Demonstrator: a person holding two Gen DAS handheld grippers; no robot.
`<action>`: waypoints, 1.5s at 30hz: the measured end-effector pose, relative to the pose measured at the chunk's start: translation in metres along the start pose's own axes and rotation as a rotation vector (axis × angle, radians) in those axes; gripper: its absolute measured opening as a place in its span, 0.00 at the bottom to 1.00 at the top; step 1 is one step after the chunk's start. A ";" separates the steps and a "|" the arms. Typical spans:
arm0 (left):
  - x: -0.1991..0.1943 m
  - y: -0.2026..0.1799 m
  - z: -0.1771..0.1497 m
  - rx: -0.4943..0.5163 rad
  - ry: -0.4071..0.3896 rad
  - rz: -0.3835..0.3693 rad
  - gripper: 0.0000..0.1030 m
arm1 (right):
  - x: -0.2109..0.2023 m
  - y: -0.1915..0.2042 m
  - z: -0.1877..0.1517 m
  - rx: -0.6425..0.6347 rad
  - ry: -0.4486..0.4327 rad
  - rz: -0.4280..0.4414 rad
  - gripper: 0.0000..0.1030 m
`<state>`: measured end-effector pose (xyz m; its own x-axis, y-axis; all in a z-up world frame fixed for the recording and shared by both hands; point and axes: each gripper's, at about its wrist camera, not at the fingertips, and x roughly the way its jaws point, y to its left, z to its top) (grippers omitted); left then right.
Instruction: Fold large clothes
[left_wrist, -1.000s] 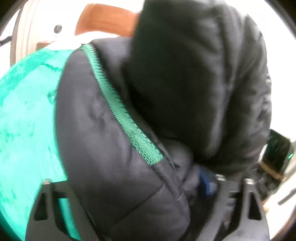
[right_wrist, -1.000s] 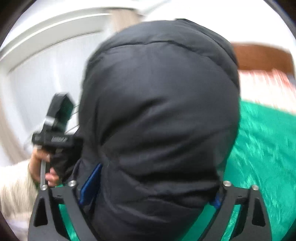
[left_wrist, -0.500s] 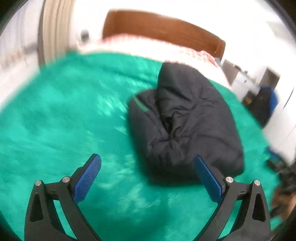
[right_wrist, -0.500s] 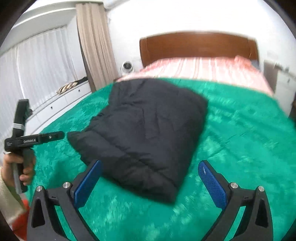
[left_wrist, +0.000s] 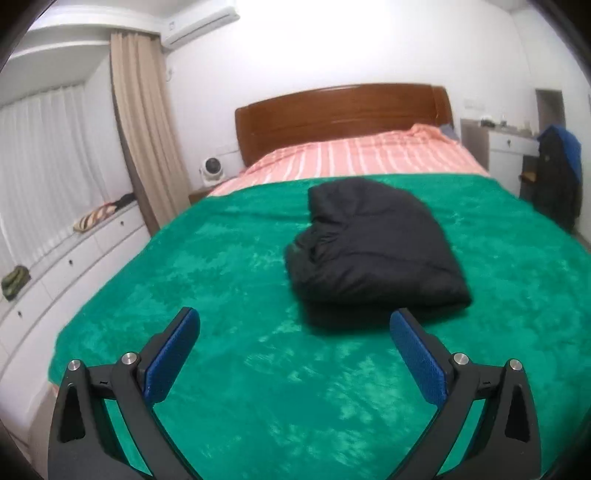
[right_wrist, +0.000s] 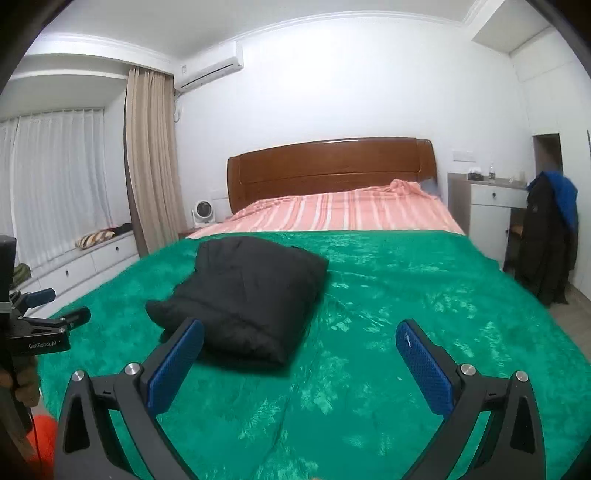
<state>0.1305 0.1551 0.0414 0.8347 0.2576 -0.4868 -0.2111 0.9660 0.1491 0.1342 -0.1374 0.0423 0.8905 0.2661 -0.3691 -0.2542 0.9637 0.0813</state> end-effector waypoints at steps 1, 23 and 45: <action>-0.004 -0.002 -0.003 -0.018 0.008 -0.007 1.00 | -0.001 0.003 -0.001 -0.019 0.033 -0.008 1.00; -0.043 -0.033 -0.075 0.043 0.205 -0.178 1.00 | -0.050 0.054 -0.084 -0.035 0.351 0.069 1.00; -0.090 -0.040 -0.068 0.073 0.142 -0.216 1.00 | -0.082 0.055 -0.093 0.016 0.405 0.084 1.00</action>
<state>0.0296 0.0944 0.0204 0.7753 0.0515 -0.6295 0.0056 0.9961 0.0884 0.0118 -0.1081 -0.0093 0.6458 0.3169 -0.6947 -0.3106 0.9402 0.1401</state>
